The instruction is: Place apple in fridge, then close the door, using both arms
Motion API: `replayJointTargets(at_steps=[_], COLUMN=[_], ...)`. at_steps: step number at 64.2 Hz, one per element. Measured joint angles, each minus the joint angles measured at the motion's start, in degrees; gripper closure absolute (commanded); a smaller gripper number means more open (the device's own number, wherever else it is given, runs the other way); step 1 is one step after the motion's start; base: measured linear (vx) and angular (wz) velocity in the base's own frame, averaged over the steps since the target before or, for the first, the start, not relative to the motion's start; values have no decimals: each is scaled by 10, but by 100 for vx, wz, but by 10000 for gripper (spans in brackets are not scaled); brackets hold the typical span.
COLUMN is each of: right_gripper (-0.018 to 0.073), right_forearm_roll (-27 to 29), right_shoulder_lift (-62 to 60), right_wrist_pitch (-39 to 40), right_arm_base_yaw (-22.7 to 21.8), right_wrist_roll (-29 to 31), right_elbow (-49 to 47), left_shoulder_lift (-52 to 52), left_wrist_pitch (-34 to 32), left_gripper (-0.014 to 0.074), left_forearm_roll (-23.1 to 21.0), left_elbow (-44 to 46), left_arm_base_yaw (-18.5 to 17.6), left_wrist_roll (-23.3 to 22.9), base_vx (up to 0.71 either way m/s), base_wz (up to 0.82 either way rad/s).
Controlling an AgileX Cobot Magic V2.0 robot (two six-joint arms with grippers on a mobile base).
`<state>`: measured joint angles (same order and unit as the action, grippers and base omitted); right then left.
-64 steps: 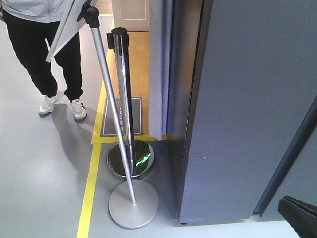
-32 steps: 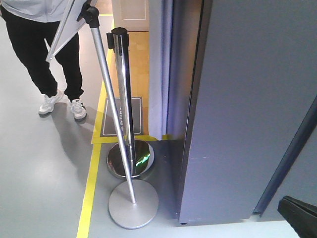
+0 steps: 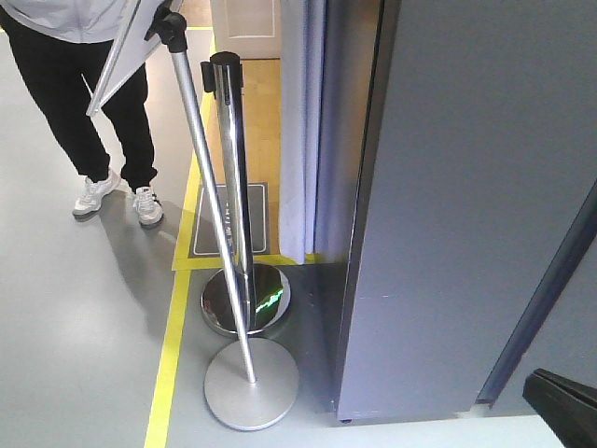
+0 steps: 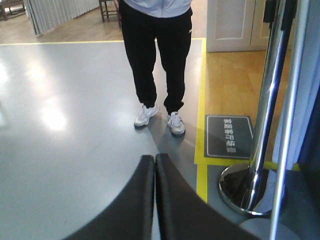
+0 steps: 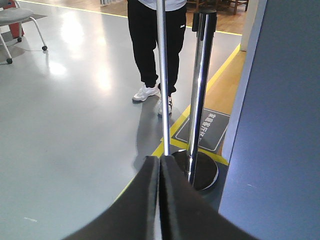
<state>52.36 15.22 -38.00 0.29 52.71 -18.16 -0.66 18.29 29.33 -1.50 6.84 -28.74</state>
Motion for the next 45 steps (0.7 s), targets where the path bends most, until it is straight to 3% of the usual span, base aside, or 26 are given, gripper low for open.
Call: replayJointTargets(at_steps=[8,19,24,36,45], right_gripper=[561,561,561,561,561], right_forearm_roll=[0,0,0,0,0], right_shoulder_lift=[0,0,0,0,0], right_wrist_pitch=[-1,-1,-1,-1,-1], right_arm_base_yaw=[0,0,0,0,0], right_wrist_roll=[0,0,0,0,0], right_elbow=[0,0,0,0,0], left_shoulder_lift=[0,0,0,0,0], left_wrist_pitch=[-35,-61,-61,-58,-54], left_gripper=[602,602,602,602,602], left_forearm_roll=[-22,-108,-127,-151,-200], left_elbow=[0,0,0,0,0], left_arm_base_yaw=[0,0,0,0,0], left_wrist_roll=[0,0,8,77,146], base_vx=[0,0,0,0,0], base_wz=[0,0,0,0,0])
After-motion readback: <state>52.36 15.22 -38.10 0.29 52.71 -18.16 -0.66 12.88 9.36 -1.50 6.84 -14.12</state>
